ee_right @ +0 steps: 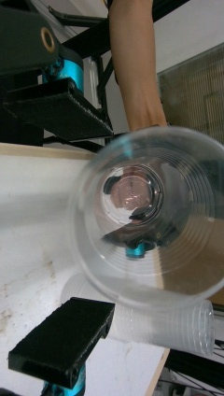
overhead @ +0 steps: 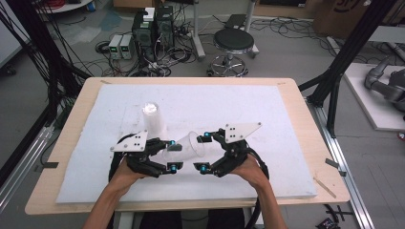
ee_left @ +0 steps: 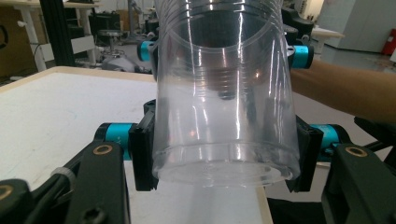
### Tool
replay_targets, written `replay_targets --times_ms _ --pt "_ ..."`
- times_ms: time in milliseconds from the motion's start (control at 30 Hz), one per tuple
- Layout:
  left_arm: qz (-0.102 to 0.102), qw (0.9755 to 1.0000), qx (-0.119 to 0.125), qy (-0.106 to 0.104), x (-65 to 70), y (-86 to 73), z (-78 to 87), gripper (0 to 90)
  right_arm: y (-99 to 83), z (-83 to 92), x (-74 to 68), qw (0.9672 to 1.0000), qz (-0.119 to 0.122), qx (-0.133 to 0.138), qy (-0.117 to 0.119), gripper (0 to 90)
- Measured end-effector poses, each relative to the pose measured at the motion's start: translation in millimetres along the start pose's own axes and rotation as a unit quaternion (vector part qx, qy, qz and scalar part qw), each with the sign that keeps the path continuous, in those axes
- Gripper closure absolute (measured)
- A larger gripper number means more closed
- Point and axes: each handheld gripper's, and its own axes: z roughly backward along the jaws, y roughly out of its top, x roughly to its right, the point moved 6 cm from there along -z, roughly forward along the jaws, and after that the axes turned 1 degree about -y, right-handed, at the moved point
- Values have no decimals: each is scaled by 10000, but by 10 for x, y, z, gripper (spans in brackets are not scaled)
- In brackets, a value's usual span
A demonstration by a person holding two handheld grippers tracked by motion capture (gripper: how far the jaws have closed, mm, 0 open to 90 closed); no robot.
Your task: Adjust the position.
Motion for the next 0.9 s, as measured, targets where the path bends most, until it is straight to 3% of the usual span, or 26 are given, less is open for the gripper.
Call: replay_targets --times_ms 733,900 --pt "-116 9998 -64 -141 35 -1 -88 415 55 -165 -30 9992 -77 215 326 152" --pt "-114 9997 -109 -160 37 -8 -89 414 63 -153 -32 9988 -51 260 403 238"
